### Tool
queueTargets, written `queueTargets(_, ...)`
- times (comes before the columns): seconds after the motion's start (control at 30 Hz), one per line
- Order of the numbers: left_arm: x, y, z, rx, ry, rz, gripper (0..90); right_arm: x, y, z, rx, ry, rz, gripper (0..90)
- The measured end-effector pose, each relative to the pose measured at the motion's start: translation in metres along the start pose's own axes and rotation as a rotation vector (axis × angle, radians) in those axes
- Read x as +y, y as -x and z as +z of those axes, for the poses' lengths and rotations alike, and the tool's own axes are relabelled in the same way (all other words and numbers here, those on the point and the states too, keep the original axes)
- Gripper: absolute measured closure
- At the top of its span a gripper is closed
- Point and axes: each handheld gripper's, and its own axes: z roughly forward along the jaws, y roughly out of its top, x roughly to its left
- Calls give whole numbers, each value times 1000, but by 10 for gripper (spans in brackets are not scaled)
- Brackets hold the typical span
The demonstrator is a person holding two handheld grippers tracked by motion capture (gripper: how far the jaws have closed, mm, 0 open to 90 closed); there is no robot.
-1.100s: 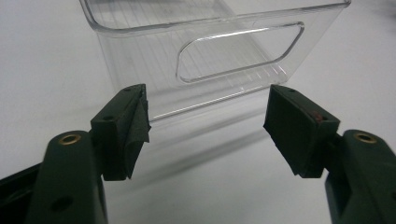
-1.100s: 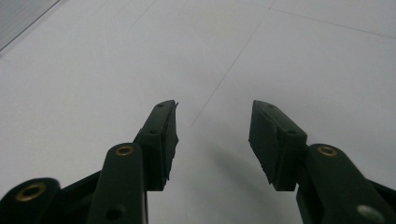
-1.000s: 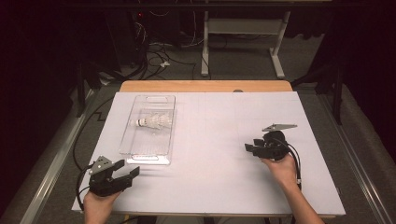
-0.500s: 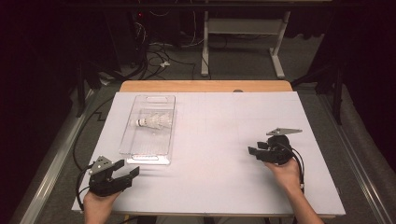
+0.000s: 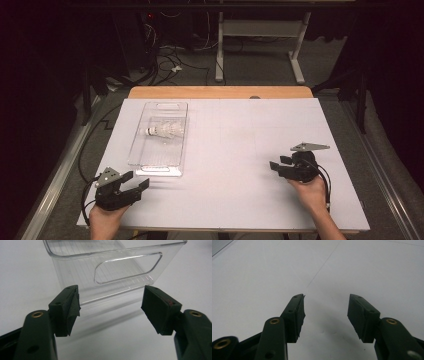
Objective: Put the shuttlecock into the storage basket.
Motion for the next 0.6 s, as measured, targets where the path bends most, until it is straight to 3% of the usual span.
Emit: queueTargets(0.6,0,1,-1,-2,4,-1,317,-15,4,-9,-25,41,16,433)
